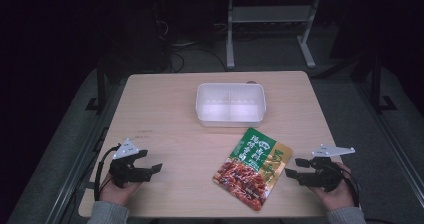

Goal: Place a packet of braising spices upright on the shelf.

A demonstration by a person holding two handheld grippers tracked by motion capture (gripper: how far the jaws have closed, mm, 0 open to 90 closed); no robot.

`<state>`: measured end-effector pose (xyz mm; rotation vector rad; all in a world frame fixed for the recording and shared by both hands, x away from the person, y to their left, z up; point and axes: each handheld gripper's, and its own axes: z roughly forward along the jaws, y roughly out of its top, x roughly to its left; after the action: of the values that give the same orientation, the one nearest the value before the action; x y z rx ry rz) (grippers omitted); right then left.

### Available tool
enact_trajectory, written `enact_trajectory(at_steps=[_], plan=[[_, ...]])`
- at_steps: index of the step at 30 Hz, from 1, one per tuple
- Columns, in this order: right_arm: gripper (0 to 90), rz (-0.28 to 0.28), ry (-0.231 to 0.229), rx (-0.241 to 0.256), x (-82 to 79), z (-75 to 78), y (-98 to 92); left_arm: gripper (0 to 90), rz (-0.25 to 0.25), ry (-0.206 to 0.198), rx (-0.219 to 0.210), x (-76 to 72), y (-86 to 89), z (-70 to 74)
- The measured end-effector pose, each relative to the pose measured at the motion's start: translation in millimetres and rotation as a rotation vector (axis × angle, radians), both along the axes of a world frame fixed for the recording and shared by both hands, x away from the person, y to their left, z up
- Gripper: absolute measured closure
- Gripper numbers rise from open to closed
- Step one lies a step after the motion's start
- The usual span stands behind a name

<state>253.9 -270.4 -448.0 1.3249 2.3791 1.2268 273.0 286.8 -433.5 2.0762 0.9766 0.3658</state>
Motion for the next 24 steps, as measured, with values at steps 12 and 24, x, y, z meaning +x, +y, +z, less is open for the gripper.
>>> enact_trajectory(at_steps=[12, 24], plan=[[35.8, -0.022, 0.005, -0.002, 4.0, -2.0, -7.1, 22.9, -0.127, 0.002, 0.01, -8.5, -52.5, 4.4], [35.2, -0.064, -0.005, 0.019, 0.5, -1.2, -12.1, 46.3, -0.313, 0.036, -0.004, -14.5, -97.9, 11.2]])
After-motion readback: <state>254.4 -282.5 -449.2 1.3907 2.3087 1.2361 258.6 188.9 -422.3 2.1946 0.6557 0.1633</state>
